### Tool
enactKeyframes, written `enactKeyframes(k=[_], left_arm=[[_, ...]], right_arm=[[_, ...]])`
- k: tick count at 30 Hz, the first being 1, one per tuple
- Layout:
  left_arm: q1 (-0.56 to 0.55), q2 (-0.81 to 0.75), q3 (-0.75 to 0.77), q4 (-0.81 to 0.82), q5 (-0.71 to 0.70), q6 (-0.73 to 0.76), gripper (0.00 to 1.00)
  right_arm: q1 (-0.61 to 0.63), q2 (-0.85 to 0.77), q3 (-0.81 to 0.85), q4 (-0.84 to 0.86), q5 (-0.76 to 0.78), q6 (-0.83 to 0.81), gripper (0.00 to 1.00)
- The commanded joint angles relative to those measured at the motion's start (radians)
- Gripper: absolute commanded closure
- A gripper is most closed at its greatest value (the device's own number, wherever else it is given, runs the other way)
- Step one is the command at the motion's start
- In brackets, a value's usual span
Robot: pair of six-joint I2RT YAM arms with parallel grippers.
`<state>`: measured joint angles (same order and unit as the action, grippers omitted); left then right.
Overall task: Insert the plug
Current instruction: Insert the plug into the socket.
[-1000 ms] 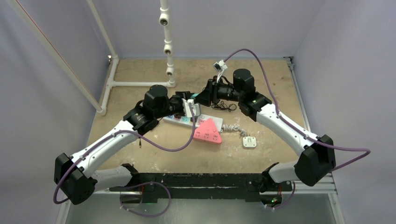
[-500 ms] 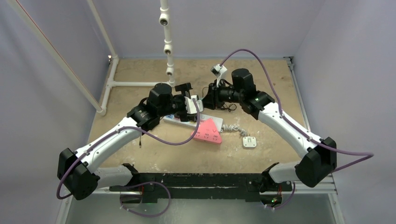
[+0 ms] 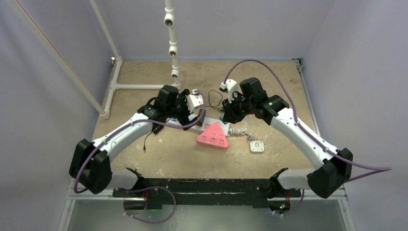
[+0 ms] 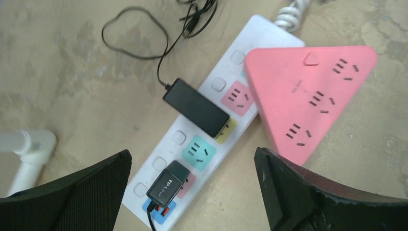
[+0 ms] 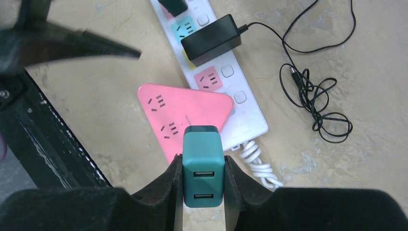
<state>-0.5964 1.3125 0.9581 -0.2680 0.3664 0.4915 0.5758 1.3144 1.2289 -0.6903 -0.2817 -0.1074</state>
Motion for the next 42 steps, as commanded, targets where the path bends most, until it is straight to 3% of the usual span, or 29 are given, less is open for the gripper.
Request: enactKeyframes(k=[1, 9, 17, 32, 42], left_arm=[[0.091, 0.087, 0.088, -0.021, 0.07, -0.189, 0.02], [0.124, 0.181, 0.16, -0.068, 0.037, -0.216, 0.03], [0.181, 0.219, 0.195, -0.194, -0.005, -0.111, 0.17], [0.234, 0.227, 0.181, -0.176, -0.035, -0.12, 0.15], [0.239, 0.262, 0.157, -0.192, -0.081, -0.047, 0.24]], right_arm=[[0.006, -0.093, -0.018, -0.048, -0.034, -0.117, 1.0], [0.08, -0.024, 0.018, -0.138, 0.042, -0.216, 1.0], [0.159, 0.05, 0.036, -0.184, 0.09, -0.255, 1.0], [0.256, 0.133, 0.055, -0.234, 0.183, -0.288, 1.0], [0.274, 0.141, 0.029, -0.19, 0.216, -0.302, 1.0]])
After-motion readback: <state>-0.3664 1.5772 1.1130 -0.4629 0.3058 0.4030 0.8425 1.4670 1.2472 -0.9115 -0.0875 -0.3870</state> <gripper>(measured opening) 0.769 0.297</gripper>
